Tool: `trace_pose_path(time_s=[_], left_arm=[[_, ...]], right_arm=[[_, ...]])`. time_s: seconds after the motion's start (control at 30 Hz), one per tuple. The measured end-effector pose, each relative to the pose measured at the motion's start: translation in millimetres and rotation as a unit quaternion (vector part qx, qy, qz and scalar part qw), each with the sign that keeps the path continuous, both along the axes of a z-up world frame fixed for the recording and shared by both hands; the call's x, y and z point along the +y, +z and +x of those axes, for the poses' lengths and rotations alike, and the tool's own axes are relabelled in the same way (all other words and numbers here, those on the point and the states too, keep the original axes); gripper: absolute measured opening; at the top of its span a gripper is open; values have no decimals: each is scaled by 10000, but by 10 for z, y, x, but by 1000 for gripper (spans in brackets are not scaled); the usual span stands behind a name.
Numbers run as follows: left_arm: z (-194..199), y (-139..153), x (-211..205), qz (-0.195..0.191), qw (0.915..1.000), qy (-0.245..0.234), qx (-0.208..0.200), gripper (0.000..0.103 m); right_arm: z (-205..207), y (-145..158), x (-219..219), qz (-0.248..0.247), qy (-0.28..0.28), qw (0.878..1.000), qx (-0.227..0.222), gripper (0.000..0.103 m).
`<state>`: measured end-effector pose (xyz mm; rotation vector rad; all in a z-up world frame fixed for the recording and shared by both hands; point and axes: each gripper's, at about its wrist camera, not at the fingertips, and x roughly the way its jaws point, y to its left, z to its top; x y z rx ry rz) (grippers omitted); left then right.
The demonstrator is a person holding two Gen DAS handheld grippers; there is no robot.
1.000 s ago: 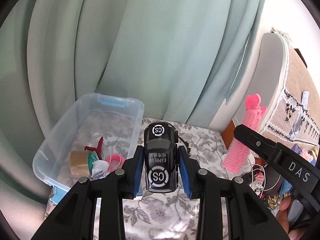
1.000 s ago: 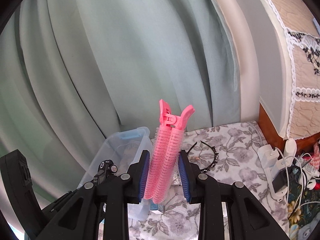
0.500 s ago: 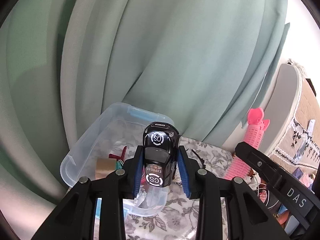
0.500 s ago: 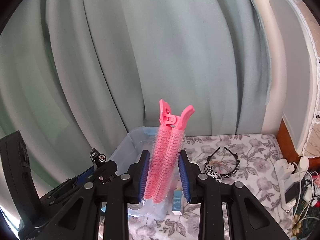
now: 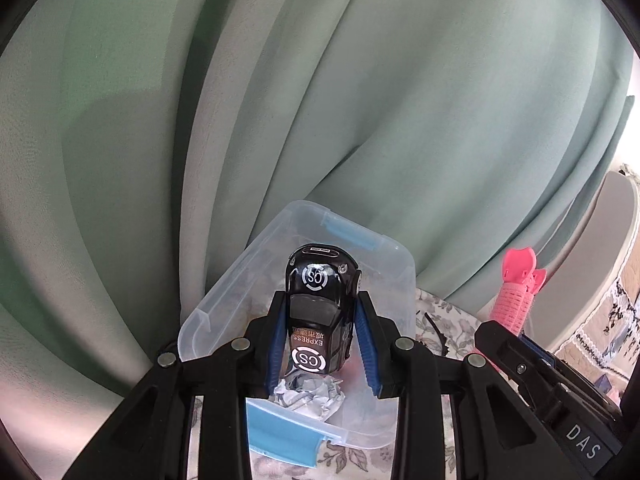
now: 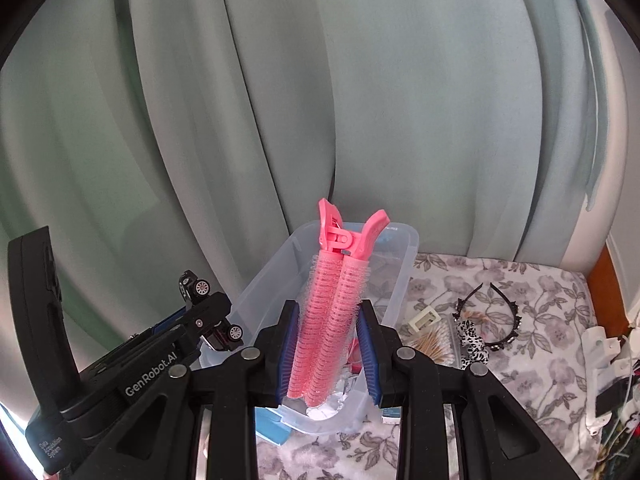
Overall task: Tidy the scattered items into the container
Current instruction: 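Lift the toy car and pink roller clip and carry both over the box, then open both tools to drop the toy car and roller clip into the box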
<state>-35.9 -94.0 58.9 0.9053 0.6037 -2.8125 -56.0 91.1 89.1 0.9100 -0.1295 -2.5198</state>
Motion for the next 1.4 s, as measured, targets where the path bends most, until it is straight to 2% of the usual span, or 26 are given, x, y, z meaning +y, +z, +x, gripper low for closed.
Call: trace_pose_path(time_s=[0.5, 0.83, 0.9, 1.0, 1.07, 1.13, 1.2, 1.4], left_arm=[[-132, -315, -262, 190, 9990, 184, -347, 34], [-161, -368, -174, 198, 9988, 26, -439, 35], [-171, -367, -157, 210, 9988, 15, -450, 36], [-192, -340, -121, 210, 9989, -18, -418, 47], [-193, -321, -107, 204, 9989, -36, -413, 55], [-220, -315, -47, 201, 9989, -36, -417, 59], [-208, -296, -53, 212, 9989, -42, -423, 61], [-35, -146, -86, 171, 9990, -74, -414, 63]], right_arm=[[-173, -359, -496, 316, 422, 9978, -389, 32], [-278, -487, -584, 472, 470, 9962, -564, 34], [-285, -496, -590, 497, 493, 9958, -587, 34], [-282, -510, -590, 541, 509, 9952, -636, 35], [-289, -534, -579, 541, 521, 9950, -655, 42], [-296, -552, -570, 577, 512, 9949, -645, 59], [-290, -557, -553, 581, 495, 9952, -620, 62], [-262, -541, -503, 541, 460, 9957, -590, 63]])
